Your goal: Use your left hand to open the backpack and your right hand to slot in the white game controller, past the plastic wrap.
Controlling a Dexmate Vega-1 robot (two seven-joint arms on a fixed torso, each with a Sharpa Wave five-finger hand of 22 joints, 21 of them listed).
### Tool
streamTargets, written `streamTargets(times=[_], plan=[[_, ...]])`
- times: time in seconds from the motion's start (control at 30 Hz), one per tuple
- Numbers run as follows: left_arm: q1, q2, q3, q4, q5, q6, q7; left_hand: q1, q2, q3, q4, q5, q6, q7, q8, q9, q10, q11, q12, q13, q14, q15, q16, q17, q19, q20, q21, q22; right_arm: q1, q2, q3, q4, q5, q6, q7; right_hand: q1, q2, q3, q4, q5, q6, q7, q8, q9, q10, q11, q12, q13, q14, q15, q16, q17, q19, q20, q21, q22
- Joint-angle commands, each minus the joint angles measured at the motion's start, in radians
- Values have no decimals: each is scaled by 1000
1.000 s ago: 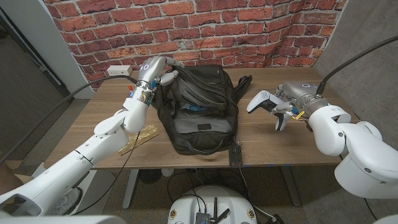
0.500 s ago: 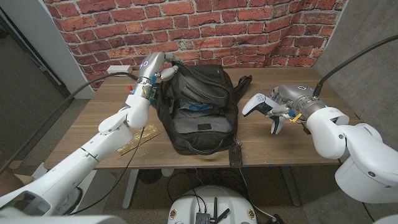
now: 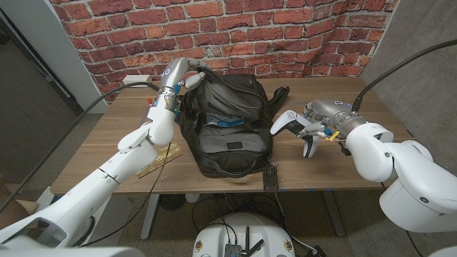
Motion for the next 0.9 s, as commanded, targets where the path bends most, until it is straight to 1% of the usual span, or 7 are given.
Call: streamTargets(times=[0.03,0.1,0.3,0.37,0.53,0.7,0.9], plan=[[-17,-35,2,14,-65,15,-4,4,5,4,-1,5,5,5,5,6,11,2,3,4,12,-53,1,4,1,-139,2,4,54,56,-52,20,-12,34,40,54,129,8,1,32,113,-99,2,3,149,-137,7,20,12,-152,-5,4,11,-126,5,5],[-19,-37,2,15,-71,20,-4,4,5,4,-1,5,6,7,6,6,12,2,3,4,13,-53,2,4,2,-138,2,4,52,68,-48,27,-5,45,37,55,129,7,0,32,113,-99,2,3,151,-136,7,20,13,-153,-5,5,11,-126,5,5],[-26,-23,0,12,-68,23,-5,5,5,4,-1,5,6,7,5,6,13,2,3,4,17,-53,3,5,4,-138,3,4,65,104,-61,51,-9,74,44,55,130,7,1,32,115,-98,2,3,149,-137,5,21,14,-153,-6,5,11,-126,5,5],[-25,-22,-3,8,-72,32,-6,6,5,5,-1,5,6,12,5,6,14,2,3,4,19,-53,4,5,5,-137,3,4,68,115,-64,57,-11,82,48,55,130,7,1,32,115,-98,2,3,151,-136,5,21,15,-153,-6,6,11,-126,5,5],[-22,-24,-10,7,-87,35,-1,7,4,5,-2,6,7,8,4,6,16,3,3,4,22,-53,5,5,7,-137,4,4,86,140,-87,70,-40,95,71,55,130,7,1,32,116,-98,1,3,152,-136,4,22,16,-153,-7,6,11,-126,6,5],[-22,-24,-13,7,-97,33,3,7,4,5,-2,6,8,12,4,6,17,3,4,4,24,-53,5,6,9,-137,5,4,101,167,-112,83,-80,104,100,56,131,7,0,33,116,-98,1,3,153,-137,3,23,17,-153,-8,6,11,-126,6,5],[-24,-23,-15,15,-103,21,12,8,5,6,-1,6,8,13,4,6,17,3,3,4,27,-53,6,6,11,-137,5,4,97,204,-119,98,-111,106,117,56,131,6,1,33,117,-98,0,3,156,-133,3,24,17,-152,-9,7,11,-125,6,5]])
